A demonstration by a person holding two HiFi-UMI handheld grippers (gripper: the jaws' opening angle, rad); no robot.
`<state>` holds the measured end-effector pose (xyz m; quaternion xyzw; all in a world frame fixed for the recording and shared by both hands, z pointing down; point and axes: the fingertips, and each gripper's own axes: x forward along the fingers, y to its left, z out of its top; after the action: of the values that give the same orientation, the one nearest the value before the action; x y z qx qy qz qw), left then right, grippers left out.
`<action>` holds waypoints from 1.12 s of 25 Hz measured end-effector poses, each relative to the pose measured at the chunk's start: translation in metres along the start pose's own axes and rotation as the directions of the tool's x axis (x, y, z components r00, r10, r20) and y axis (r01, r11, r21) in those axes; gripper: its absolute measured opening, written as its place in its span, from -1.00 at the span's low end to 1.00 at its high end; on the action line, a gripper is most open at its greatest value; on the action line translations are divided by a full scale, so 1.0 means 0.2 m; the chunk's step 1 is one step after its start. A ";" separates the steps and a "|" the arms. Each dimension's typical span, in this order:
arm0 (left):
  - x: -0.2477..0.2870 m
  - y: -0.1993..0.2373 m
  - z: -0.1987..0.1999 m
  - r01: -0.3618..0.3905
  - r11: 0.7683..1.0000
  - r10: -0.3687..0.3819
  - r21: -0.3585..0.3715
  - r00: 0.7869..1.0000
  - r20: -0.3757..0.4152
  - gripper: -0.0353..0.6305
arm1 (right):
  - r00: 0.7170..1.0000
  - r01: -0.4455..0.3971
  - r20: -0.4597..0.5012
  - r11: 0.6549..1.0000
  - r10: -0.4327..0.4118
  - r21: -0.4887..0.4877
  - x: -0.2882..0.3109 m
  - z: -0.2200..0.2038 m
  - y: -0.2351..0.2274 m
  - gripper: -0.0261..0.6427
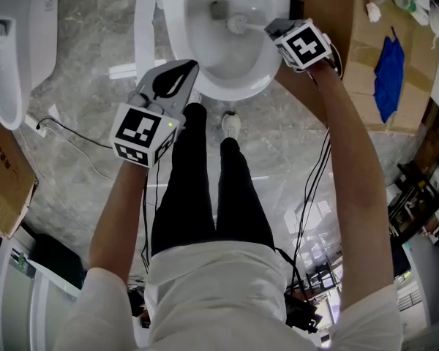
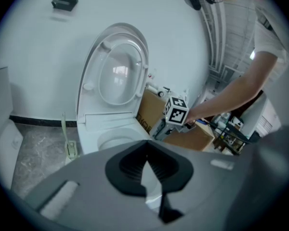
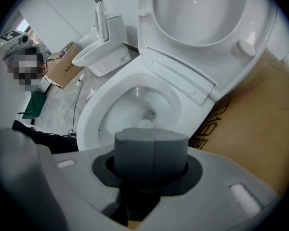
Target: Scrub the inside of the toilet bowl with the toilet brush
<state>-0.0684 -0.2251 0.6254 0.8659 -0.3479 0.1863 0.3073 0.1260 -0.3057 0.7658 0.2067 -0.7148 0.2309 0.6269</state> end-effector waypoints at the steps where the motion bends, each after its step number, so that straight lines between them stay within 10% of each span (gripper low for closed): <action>1: -0.01 0.01 0.00 -0.001 1.000 0.001 0.001 1.000 0.000 -0.92 | 1.000 0.012 -0.002 1.000 -0.012 -0.011 -0.01 0.02 -0.02 -0.48; 18: -0.05 0.11 -0.03 -0.014 1.000 0.014 0.004 1.000 -0.024 -0.92 | 0.987 0.018 0.160 0.999 -0.010 -0.048 0.00 0.51 0.05 -0.48; 28: -0.06 0.07 -0.01 -0.026 1.000 0.026 0.000 1.000 -0.012 -0.92 | 0.993 -0.011 0.121 0.999 0.016 -0.043 0.04 0.36 0.20 -0.48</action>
<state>-0.0876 -0.2253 0.6257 0.8603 -0.3572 0.1954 0.3068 0.0426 -0.3157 0.7631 0.2021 -0.7576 0.2068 0.5851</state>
